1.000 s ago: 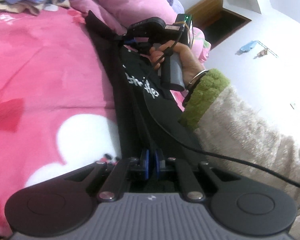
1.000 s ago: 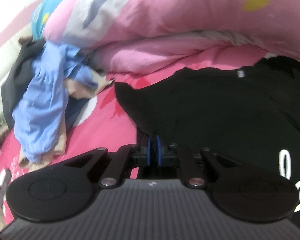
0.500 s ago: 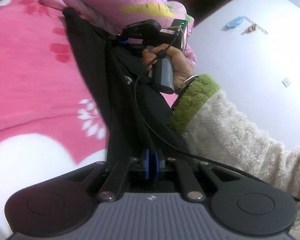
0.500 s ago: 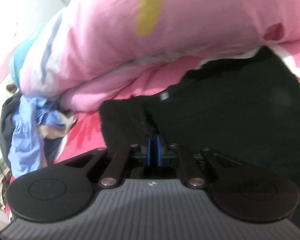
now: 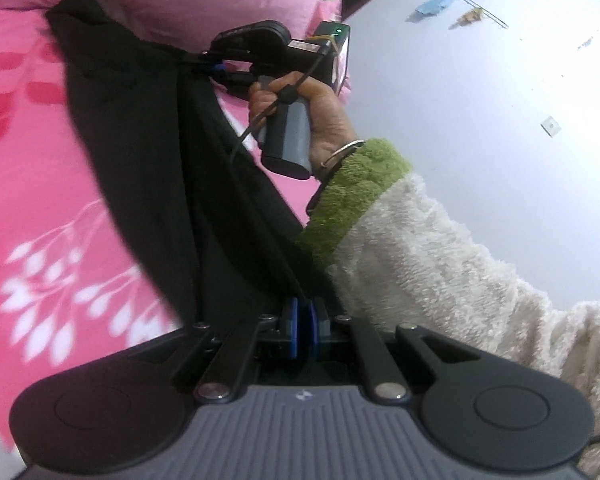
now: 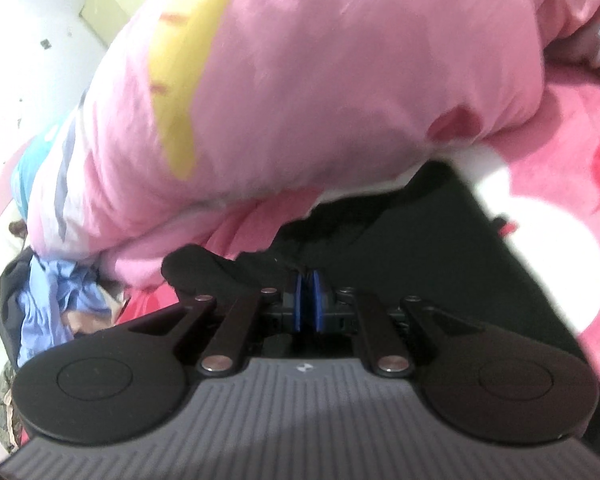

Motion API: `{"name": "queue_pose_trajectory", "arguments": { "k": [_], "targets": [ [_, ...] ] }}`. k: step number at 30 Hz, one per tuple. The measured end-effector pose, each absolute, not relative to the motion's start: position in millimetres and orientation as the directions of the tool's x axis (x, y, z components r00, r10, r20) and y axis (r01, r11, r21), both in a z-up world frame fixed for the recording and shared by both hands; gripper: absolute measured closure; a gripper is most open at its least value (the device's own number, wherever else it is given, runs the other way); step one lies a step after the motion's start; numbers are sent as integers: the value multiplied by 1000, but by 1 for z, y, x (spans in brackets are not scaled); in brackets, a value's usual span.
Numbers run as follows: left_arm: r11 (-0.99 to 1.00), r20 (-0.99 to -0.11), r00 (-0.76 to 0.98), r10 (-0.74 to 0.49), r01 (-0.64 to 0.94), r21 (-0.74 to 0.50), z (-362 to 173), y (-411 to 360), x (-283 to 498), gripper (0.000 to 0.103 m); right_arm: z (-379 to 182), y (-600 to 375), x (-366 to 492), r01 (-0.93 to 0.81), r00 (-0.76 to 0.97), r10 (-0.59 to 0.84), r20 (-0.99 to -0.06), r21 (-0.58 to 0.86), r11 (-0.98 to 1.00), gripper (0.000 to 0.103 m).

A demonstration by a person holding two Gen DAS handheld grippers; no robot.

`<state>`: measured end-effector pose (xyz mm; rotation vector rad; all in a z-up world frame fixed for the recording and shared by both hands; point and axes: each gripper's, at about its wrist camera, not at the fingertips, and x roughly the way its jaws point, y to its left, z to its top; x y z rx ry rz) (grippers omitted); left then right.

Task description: Fold clothes

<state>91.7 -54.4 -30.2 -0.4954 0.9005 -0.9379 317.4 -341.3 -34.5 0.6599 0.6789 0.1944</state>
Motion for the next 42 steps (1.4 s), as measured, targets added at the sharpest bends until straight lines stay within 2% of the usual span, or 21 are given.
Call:
{"name": "queue_pose_trajectory", "arguments": {
  "k": [12,20,26,28,32,33,35,37,42],
  "targets": [
    [476,-464,165,-870,526,-705,-27,-68,110,96,-53,-413,318,85,790,329,-518,623,778,98],
    [482,-510,106,-854,531,-697,-45,-74,123,96,-85,-440,317,103,757,343,-556,621,777,98],
    [515,-563,93,-821,548,-659,-50,-63,124,94,-68,-477,277,96,762,374,-529,663,742,81],
    [522,-571,100,-815,557,-647,-47,-57,121,88,-49,-501,239,103,786,351,-508,668,737,75],
    [528,-575,100,-812,547,-650,-42,-50,114,70,-17,-536,138,115,825,282,-489,635,764,68],
    [530,-576,100,-811,543,-651,-42,-49,112,63,-12,-542,103,127,837,255,-484,626,770,62],
    [521,-569,89,-818,535,-665,-40,-50,109,59,-16,-548,48,160,844,226,-486,630,760,57],
    [501,-552,65,-831,517,-694,-38,-48,105,46,-27,-550,-3,201,842,209,-497,649,734,55],
    [464,-505,27,-863,436,-771,-23,-42,105,43,-60,-538,-101,284,850,179,-495,719,635,55]
  ]
}}
